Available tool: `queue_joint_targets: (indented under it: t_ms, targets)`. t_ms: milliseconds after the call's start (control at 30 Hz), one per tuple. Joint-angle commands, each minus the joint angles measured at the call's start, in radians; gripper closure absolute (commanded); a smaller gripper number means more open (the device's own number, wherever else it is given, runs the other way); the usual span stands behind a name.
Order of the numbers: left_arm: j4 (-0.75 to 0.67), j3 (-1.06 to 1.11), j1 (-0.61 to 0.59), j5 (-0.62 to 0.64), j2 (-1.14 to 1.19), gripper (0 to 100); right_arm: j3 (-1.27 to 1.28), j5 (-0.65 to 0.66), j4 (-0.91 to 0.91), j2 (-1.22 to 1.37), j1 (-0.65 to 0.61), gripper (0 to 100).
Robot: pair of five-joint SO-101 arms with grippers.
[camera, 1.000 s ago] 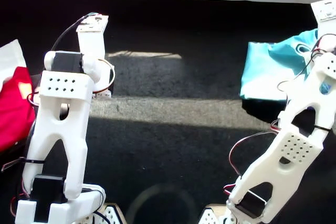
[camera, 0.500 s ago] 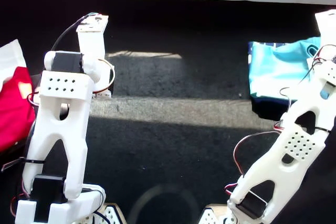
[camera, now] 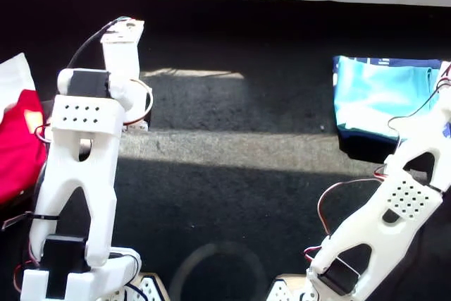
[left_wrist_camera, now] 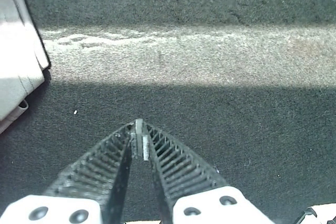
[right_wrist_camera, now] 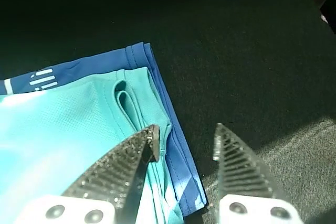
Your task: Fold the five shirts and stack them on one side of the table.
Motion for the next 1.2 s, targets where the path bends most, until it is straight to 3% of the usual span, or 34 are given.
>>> queue_joint_targets:
  t_ms: [0,100,300,467,700,933,1167]
  targets:
    - [-0.003,-0.016,-0.096,-0.008,-0.041,99,-0.168,-0.02,0.101,-0.019,-0.03,97.0]
    - [-0.003,-0.008,-0.223,-0.095,-0.041,99,-0.274,-0.02,0.205,-0.019,-0.041,91.8]
    - [-0.015,-0.016,-0.532,-0.207,-0.033,98,-0.404,-0.02,0.41,-0.019,-0.056,91.2]
    - [-0.06,-0.007,-0.76,-0.33,-0.031,84,-0.453,-0.017,0.556,-0.019,-0.085,91.1]
    - [-0.173,-0.007,-1.05,-0.379,-0.03,80,-0.452,-0.017,0.57,-0.091,-0.088,91.1]
    - [-0.204,0.019,-1.139,-0.379,-0.002,80,-0.372,-0.017,0.572,-0.318,-0.122,91.1]
    - [-0.232,0.002,-1.176,-0.379,0.177,80,0.116,-0.018,0.568,-0.69,-0.189,91.1]
